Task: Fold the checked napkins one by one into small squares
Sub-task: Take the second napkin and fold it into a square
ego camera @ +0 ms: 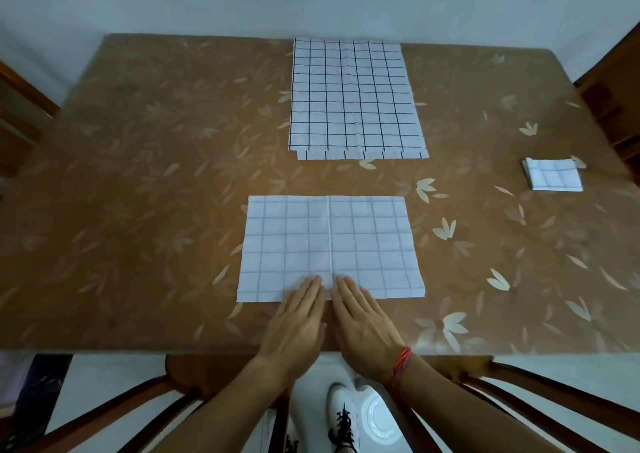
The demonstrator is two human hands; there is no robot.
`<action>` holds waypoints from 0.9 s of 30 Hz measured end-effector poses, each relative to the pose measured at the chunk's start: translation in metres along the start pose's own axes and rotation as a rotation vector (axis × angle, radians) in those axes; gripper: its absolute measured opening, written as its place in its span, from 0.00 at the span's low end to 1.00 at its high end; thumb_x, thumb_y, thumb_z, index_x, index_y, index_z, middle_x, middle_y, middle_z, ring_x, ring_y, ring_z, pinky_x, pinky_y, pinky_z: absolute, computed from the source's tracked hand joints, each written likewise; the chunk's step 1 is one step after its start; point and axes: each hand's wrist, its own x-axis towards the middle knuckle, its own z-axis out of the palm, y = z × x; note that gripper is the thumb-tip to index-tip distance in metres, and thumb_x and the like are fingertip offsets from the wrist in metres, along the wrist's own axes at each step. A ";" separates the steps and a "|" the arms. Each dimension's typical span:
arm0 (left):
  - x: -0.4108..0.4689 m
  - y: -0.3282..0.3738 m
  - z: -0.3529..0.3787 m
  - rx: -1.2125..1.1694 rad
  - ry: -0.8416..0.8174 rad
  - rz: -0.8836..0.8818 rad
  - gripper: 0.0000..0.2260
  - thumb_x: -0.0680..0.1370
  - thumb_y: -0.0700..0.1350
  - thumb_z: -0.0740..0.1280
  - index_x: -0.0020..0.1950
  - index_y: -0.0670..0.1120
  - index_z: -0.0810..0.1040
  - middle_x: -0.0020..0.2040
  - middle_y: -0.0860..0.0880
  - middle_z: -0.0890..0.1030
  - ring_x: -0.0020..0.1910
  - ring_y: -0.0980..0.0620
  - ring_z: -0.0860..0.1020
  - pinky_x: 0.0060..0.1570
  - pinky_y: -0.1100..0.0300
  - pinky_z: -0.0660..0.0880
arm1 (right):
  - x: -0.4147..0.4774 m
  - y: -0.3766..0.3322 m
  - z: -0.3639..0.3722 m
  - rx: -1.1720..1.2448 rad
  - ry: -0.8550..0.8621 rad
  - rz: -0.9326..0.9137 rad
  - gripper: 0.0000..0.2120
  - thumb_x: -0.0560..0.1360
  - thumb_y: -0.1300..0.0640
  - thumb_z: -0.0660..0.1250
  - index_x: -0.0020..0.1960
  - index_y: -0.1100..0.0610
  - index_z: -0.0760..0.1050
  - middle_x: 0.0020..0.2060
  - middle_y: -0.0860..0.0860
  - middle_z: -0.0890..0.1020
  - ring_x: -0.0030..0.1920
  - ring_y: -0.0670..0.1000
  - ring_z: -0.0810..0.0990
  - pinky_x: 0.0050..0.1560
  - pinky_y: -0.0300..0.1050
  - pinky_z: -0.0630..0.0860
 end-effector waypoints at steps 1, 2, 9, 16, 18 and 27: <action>0.000 0.000 0.002 0.014 -0.018 -0.007 0.25 0.79 0.50 0.52 0.73 0.40 0.68 0.74 0.41 0.66 0.74 0.45 0.62 0.70 0.45 0.62 | -0.002 -0.001 0.002 -0.008 -0.019 0.000 0.27 0.75 0.53 0.52 0.72 0.64 0.66 0.72 0.61 0.66 0.73 0.60 0.63 0.68 0.57 0.68; -0.001 0.001 0.004 0.028 -0.029 -0.010 0.25 0.79 0.50 0.51 0.73 0.40 0.67 0.74 0.41 0.65 0.75 0.45 0.62 0.71 0.45 0.60 | -0.002 -0.001 0.004 -0.012 -0.039 0.003 0.28 0.75 0.53 0.52 0.72 0.64 0.65 0.72 0.61 0.66 0.73 0.60 0.63 0.68 0.57 0.68; -0.010 0.004 0.011 0.043 -0.062 -0.006 0.25 0.79 0.49 0.51 0.73 0.38 0.66 0.74 0.41 0.66 0.74 0.45 0.63 0.70 0.44 0.62 | -0.003 -0.010 0.010 -0.019 -0.090 -0.026 0.27 0.78 0.51 0.50 0.73 0.64 0.64 0.73 0.60 0.64 0.74 0.58 0.61 0.69 0.58 0.66; -0.016 -0.002 0.014 0.050 -0.109 -0.052 0.26 0.80 0.51 0.49 0.74 0.39 0.65 0.74 0.41 0.65 0.74 0.44 0.64 0.69 0.46 0.64 | -0.004 -0.011 0.015 -0.035 -0.145 0.003 0.29 0.78 0.47 0.53 0.72 0.65 0.64 0.73 0.61 0.64 0.73 0.60 0.62 0.69 0.58 0.67; -0.022 -0.008 0.014 0.063 -0.123 -0.070 0.27 0.80 0.52 0.49 0.74 0.39 0.64 0.75 0.41 0.63 0.74 0.45 0.62 0.70 0.46 0.63 | -0.007 -0.010 0.015 -0.042 -0.147 0.020 0.29 0.77 0.47 0.53 0.72 0.64 0.64 0.73 0.61 0.64 0.74 0.59 0.62 0.69 0.58 0.67; -0.048 -0.042 0.004 0.038 -0.141 -0.279 0.32 0.79 0.57 0.38 0.78 0.40 0.47 0.79 0.45 0.45 0.78 0.50 0.45 0.75 0.52 0.46 | -0.026 0.014 0.011 -0.016 -0.170 0.178 0.33 0.77 0.43 0.44 0.76 0.62 0.55 0.77 0.57 0.54 0.77 0.57 0.53 0.74 0.59 0.56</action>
